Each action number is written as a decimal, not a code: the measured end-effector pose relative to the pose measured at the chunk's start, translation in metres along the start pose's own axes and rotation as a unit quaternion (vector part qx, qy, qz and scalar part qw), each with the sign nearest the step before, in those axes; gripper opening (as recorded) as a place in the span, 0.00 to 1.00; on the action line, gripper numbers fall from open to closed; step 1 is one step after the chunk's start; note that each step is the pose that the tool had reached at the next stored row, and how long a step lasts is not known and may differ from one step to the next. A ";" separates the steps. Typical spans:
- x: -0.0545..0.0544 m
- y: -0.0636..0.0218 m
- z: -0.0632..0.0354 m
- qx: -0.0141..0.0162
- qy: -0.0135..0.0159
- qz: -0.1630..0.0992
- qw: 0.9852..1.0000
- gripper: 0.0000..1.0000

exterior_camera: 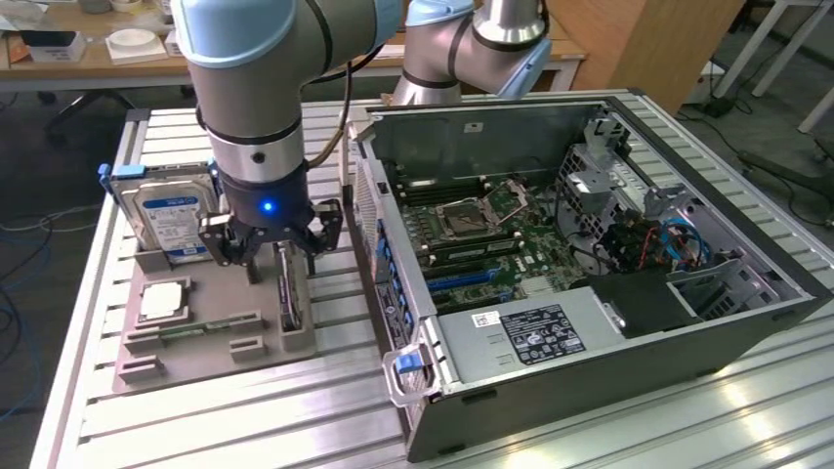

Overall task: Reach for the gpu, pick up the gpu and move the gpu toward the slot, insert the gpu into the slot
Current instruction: 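Pick up the gpu and move the gpu toward the slot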

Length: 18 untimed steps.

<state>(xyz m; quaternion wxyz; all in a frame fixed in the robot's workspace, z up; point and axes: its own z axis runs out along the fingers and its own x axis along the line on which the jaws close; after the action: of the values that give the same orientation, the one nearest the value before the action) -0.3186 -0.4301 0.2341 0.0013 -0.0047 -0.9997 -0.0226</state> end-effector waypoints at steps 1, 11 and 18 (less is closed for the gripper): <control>0.000 0.0000 0.0001 0.000 0.000 0.000 1.000 0.69; -0.007 0.0000 0.0021 0.000 0.000 0.000 1.000 0.47; -0.004 -0.0001 0.0021 0.000 0.000 0.000 1.000 0.47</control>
<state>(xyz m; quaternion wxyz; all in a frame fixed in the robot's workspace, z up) -0.3148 -0.4301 0.2319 0.0013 -0.0046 -0.9997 -0.0226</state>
